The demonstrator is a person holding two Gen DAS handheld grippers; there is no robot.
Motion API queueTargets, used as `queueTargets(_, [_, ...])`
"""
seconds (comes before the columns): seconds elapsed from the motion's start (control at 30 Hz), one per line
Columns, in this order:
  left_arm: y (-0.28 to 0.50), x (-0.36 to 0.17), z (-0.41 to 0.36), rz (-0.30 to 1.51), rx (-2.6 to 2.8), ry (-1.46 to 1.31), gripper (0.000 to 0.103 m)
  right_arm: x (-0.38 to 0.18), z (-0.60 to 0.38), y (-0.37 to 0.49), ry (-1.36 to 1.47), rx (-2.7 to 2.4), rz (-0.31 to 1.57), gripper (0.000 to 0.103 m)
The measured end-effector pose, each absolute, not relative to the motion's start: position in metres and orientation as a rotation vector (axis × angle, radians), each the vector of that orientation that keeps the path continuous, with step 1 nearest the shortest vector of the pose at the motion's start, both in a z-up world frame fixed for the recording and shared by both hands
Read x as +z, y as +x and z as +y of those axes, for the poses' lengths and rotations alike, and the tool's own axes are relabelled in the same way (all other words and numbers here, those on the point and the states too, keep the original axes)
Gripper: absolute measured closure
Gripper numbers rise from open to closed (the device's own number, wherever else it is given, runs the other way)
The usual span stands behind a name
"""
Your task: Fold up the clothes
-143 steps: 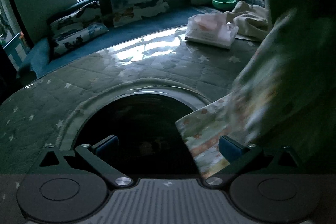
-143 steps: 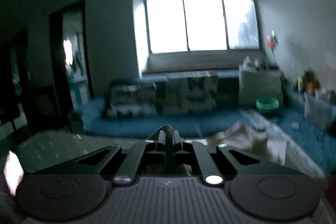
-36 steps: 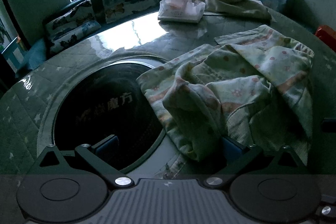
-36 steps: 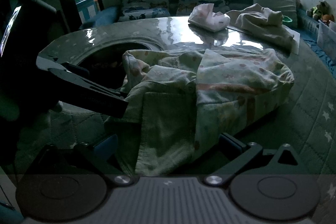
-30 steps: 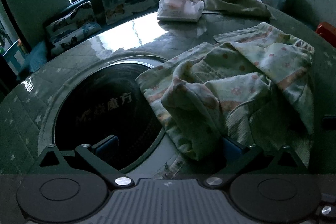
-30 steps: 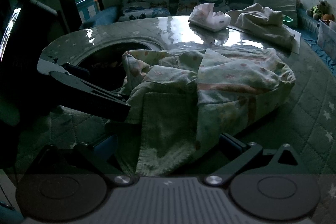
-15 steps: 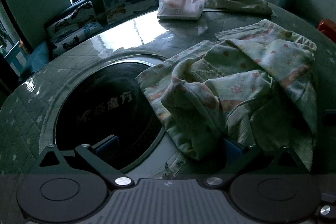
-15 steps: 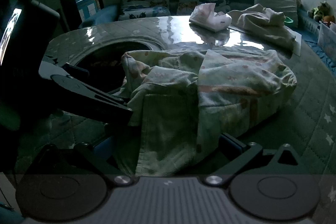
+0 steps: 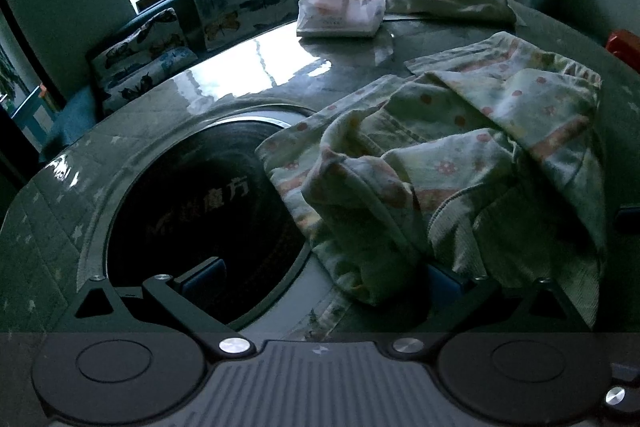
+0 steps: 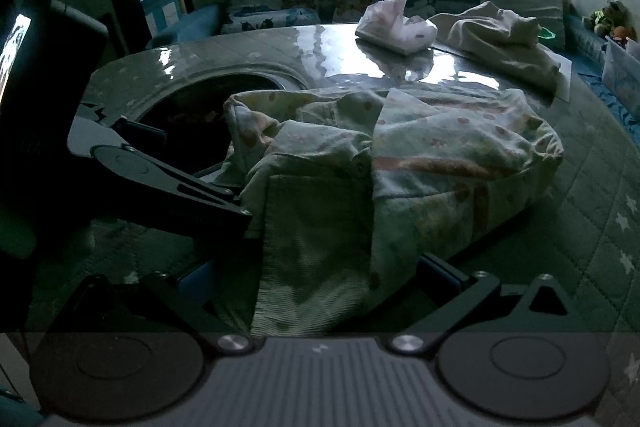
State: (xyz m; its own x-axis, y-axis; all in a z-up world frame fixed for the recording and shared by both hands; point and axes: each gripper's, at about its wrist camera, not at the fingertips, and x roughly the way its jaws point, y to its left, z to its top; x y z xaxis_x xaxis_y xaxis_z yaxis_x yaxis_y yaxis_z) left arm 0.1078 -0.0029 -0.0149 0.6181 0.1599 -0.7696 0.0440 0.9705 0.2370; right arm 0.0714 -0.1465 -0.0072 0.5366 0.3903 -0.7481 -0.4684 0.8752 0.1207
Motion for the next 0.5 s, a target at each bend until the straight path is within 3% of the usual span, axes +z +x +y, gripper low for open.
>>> queueTargets(0.5, [0.1068,-0.016,-0.0039,0.902,0.071,0.236,0.0,-0.0072,-0.144,0.0727,-0.124,0.502,0.872,0.0])
